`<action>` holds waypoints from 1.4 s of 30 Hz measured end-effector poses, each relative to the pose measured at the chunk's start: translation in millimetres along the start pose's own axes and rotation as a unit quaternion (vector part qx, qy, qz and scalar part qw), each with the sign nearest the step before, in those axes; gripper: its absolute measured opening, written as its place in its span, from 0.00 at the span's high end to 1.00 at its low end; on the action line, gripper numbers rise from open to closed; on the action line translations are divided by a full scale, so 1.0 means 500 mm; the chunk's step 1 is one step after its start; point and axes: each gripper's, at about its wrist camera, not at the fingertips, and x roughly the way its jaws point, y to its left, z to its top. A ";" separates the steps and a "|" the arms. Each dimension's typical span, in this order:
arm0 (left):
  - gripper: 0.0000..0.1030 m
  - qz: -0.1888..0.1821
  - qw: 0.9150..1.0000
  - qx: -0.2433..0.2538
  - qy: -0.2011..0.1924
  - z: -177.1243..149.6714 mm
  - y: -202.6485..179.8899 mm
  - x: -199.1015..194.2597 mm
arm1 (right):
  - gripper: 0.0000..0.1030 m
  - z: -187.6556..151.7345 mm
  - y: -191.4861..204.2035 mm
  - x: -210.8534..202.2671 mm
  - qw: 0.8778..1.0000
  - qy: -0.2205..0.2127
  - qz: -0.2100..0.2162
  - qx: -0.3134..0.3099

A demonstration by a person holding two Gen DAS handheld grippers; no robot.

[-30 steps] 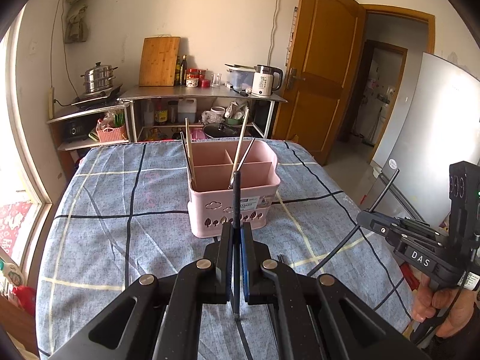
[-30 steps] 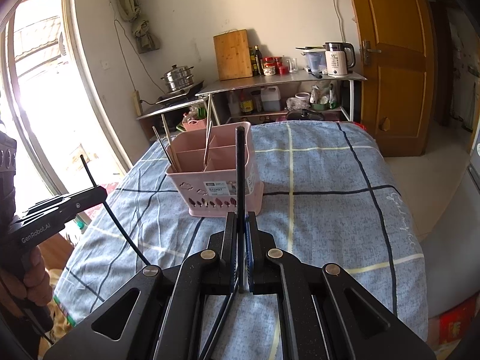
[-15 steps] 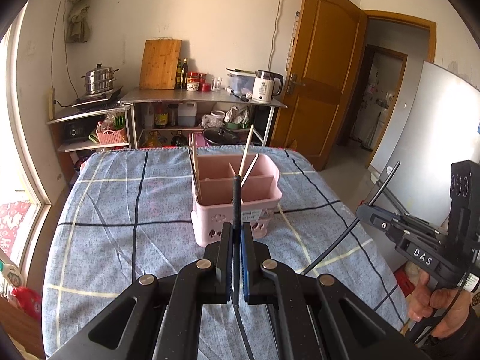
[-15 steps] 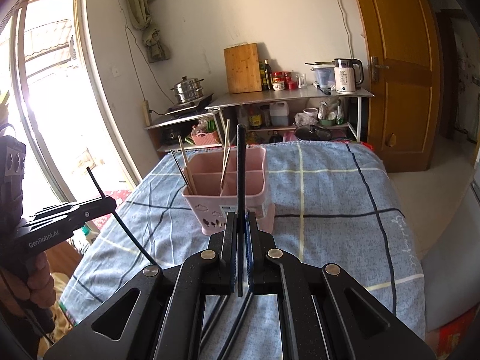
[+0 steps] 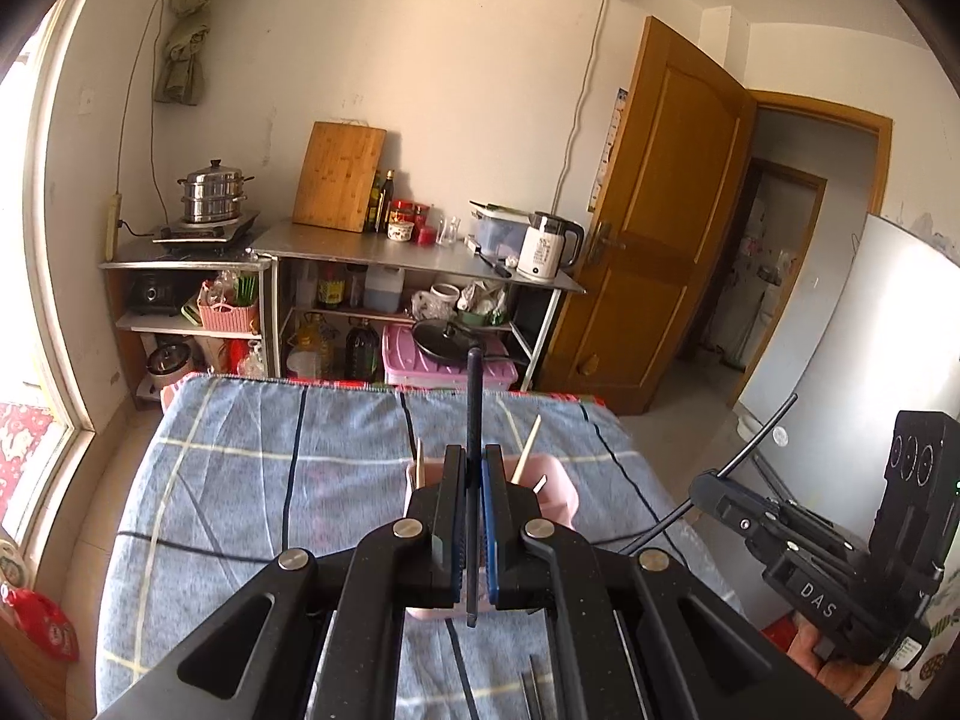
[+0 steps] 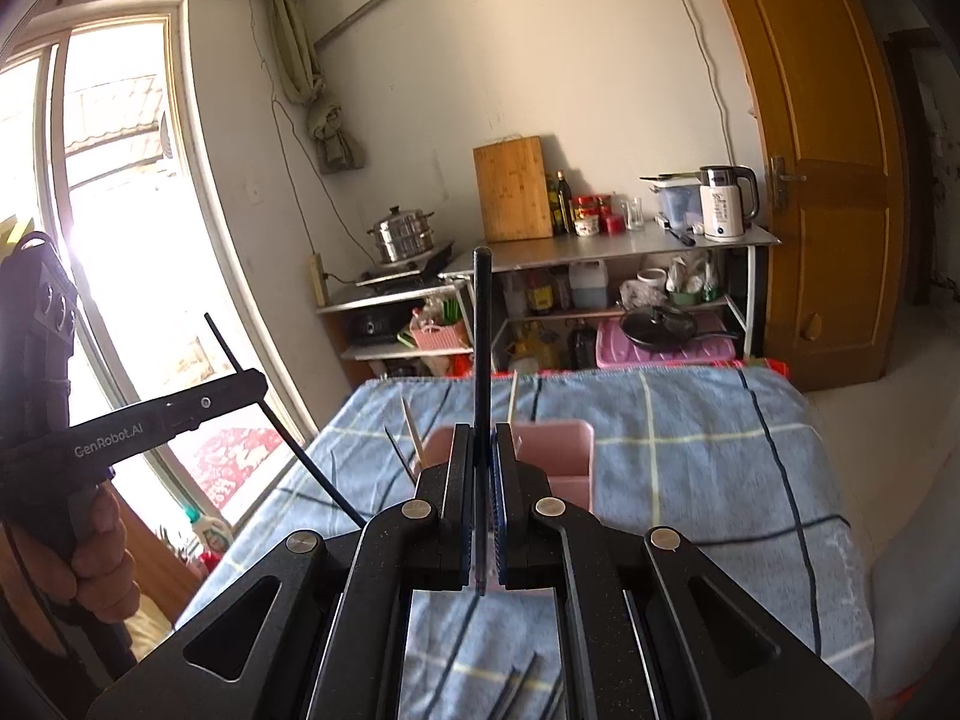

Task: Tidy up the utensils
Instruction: 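Lift both held black chopsticks and carry them over the pink basket, then lower the chopsticks into the basket and open both tools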

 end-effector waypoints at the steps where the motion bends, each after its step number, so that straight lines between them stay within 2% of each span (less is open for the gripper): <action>1: 0.96 0.000 1.000 -0.001 -0.003 0.011 0.002 0.005 | 0.95 0.009 0.003 0.006 1.000 -0.003 0.001 0.000; 7: 0.96 0.007 1.000 -0.005 -0.011 0.047 0.015 0.043 | 0.95 0.039 0.011 0.044 1.000 -0.016 0.003 0.001; 12: 0.96 0.010 1.000 -0.015 -0.009 0.048 0.037 0.082 | 0.95 0.038 0.007 0.080 1.000 -0.013 0.001 0.006; 27: 0.96 0.014 0.998 -0.027 0.047 -0.056 0.077 0.180 | 0.95 -0.053 -0.019 0.183 0.998 0.053 -0.006 0.022; 30: 0.95 0.017 0.998 -0.019 0.054 -0.067 0.071 0.182 | 0.94 -0.062 -0.025 0.190 0.997 0.069 0.003 0.027; 33: 0.85 0.023 0.998 -0.010 0.049 -0.073 0.064 0.169 | 0.88 -0.064 -0.025 0.175 0.998 0.066 0.005 0.022; 35: 0.79 0.020 0.999 -0.008 0.042 -0.077 0.061 0.157 | 0.87 -0.061 -0.026 0.156 0.998 0.059 0.004 0.019; 42: 0.78 0.014 1.000 -0.001 0.021 -0.103 0.046 0.092 | 0.87 -0.065 -0.037 0.089 0.999 0.041 0.002 0.017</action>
